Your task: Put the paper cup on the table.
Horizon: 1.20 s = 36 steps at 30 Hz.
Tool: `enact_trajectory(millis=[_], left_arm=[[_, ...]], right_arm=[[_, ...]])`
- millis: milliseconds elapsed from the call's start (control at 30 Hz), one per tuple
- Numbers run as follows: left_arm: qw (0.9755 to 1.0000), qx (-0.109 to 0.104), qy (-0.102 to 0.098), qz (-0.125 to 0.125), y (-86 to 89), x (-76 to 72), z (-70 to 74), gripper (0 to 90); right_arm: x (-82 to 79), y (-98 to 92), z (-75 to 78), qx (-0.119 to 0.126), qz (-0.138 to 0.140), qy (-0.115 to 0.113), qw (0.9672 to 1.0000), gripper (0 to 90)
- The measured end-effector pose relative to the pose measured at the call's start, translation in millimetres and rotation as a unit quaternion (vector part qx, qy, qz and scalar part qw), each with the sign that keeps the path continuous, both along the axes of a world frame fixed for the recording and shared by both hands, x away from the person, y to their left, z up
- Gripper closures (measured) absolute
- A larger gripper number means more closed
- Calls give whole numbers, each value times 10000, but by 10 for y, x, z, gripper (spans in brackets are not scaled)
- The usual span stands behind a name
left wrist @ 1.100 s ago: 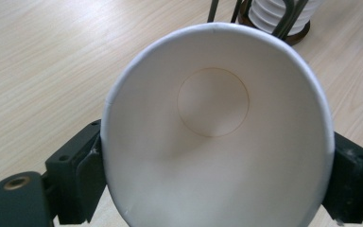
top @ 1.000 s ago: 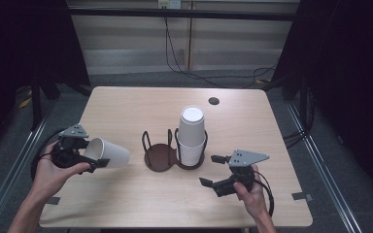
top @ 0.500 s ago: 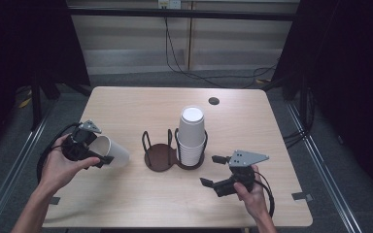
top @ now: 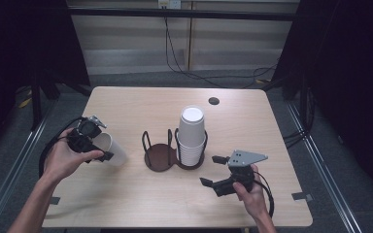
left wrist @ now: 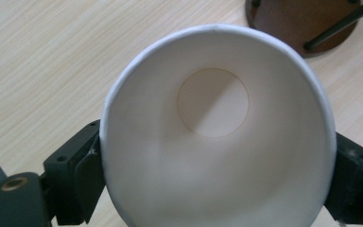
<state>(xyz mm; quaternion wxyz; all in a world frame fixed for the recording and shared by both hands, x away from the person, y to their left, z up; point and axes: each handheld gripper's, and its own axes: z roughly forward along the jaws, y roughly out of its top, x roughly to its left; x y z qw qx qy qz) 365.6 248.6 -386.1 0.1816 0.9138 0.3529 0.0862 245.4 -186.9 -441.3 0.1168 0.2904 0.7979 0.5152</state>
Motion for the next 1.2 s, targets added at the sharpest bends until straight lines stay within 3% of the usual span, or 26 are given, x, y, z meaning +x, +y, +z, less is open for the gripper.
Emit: enact_trajectory(millis=[133, 433, 833, 967, 1033, 1200], left_arm=[[10000, 10, 80, -56, -59, 23, -7, 107], [9989, 378, 153, -219, -206, 102, -1, 90], [9980, 446, 318, -323, -203, 197, -68, 77], [9974, 551, 324, -325, -235, 217, -108, 76], [9978, 564, 278, -210, -255, 233, -121, 74], [9973, 644, 190, -283, -294, 255, -139, 73]], right_arm=[[-5, 8, 0, -21, 16, 2, 10000, 138], [-10, -4, 0, -21, -18, 6, 10000, 137], [-22, 10, -5, -43, 20, 5, 10000, 137], [-17, 20, -11, -44, 31, 16, 10000, 137], [-14, 21, -15, -21, 34, 27, 10000, 137], [-15, 40, -30, -50, 96, 46, 9999, 137]])
